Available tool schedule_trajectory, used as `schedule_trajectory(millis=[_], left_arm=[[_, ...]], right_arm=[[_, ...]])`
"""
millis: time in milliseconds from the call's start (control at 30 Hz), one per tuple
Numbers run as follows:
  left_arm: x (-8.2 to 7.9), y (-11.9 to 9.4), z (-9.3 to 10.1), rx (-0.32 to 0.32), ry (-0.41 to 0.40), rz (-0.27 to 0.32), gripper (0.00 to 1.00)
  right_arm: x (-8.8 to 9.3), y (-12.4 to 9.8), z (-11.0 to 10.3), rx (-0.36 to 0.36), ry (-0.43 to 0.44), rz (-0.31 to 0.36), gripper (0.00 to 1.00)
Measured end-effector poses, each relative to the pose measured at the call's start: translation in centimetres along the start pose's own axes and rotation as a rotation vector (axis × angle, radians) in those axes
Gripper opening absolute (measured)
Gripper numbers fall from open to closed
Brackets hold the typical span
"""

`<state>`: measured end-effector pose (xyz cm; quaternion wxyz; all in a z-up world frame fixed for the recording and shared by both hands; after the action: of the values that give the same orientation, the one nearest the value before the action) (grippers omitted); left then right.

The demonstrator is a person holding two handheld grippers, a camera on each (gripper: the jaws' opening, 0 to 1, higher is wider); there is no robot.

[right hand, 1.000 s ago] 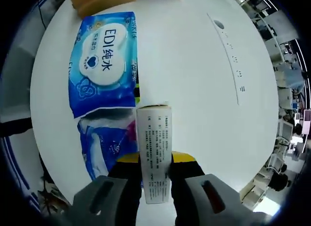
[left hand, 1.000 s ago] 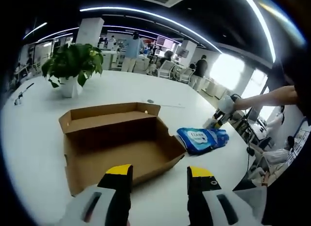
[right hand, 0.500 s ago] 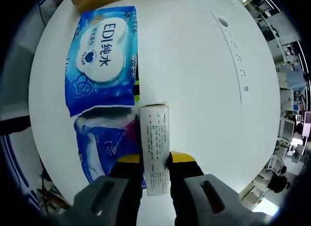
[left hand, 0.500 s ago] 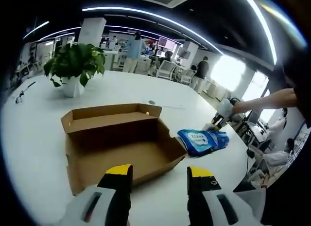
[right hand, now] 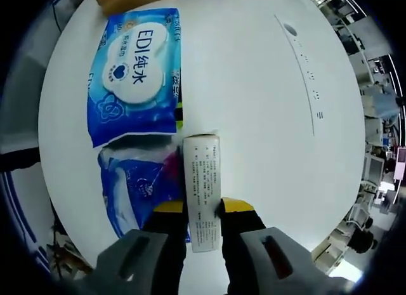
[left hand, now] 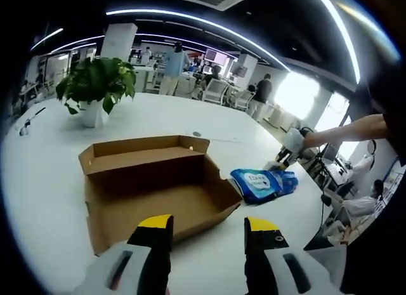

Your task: Operate the shoe box by opening the lid, removing the specified soft item, and placing it in the target area until the item is outside and the box remains undamaged.

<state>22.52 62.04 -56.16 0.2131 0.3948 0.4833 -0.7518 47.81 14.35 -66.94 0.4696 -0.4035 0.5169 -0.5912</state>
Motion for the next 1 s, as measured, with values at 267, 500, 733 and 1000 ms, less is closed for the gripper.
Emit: schedule_trajectory(millis=[267, 500, 733, 1000], left_arm=[[0.3, -0.8, -0.4, -0.005, -0.001, 0.004, 0.45], [-0.1, -1.4, -0.6, 0.001, 0.007, 0.013, 0.45], [-0.5, -1.5, -0.3, 0.02, 0.002, 0.047, 0.45], [-0.1, -1.7, 0.3, 0.045, 0.011, 0.053, 0.45]], right_arm=[[0.1, -0.4, 0.1, 0.033, -0.021, -0.017, 0.19], [1.1, -2.1, 0.0, 0.038, 0.07, 0.012, 0.21], [2.3, -4.0, -0.8, 0.055, 0.106, 0.025, 0.24], [3.6, -6.6, -2.9, 0.068, 0.187, 0.049, 0.25]])
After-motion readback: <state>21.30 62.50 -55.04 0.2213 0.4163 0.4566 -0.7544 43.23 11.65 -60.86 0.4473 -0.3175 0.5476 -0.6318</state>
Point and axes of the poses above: the point that each gripper's makers call its tool centre point, and the gripper's own axes: y roughly forward along the fingers, z roughly to its right, x roughly out of its underside, the point moved 9 cm from there along -y, roughly backward along the fingers, and after that the axes turned 8 degrees about y, right-handed, at the moved point
